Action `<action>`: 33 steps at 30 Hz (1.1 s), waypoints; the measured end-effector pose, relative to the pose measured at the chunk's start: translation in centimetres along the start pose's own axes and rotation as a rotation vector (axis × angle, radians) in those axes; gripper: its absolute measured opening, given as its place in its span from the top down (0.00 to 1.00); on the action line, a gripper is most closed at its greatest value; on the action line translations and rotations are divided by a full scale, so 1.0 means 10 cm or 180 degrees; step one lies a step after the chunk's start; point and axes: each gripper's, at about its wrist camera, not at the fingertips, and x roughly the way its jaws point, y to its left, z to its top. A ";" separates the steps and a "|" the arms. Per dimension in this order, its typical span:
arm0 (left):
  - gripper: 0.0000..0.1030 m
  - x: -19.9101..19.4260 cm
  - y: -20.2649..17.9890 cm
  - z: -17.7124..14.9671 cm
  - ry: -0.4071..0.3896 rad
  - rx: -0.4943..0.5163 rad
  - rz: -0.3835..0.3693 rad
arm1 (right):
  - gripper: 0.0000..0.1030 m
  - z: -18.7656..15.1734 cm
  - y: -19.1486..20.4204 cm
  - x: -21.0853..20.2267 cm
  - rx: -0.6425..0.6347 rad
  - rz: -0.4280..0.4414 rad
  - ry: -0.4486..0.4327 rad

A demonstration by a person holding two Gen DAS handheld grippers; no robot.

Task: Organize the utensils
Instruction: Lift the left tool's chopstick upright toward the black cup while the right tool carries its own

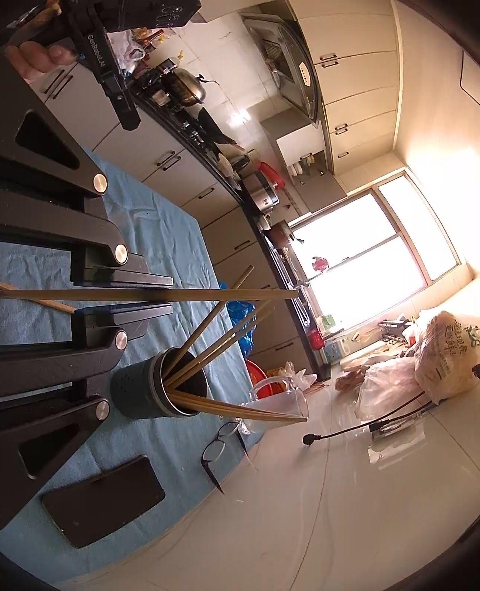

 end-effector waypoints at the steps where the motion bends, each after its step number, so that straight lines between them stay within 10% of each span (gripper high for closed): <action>1: 0.94 0.04 0.03 0.00 0.0046 -0.0024 -0.0008 | 0.93 0.00 0.00 0.00 -0.0001 0.0002 0.0003; 8: 0.71 0.66 0.47 0.08 0.0670 -0.0501 0.0056 | 0.92 -0.02 -0.02 0.03 0.0007 0.0008 0.0045; 20: 0.71 2.08 1.15 0.07 0.1569 -0.1361 0.0166 | 0.92 -0.04 -0.05 0.13 -0.0010 0.0020 0.0135; 26: 0.95 2.37 1.07 0.10 0.1751 -0.1291 0.0314 | 0.92 -0.02 -0.12 0.15 0.0031 -0.0025 0.0142; 33: 1.00 2.32 1.00 0.04 0.1712 -0.1190 0.0255 | 0.92 -0.02 -0.13 0.14 0.0035 -0.0022 0.0130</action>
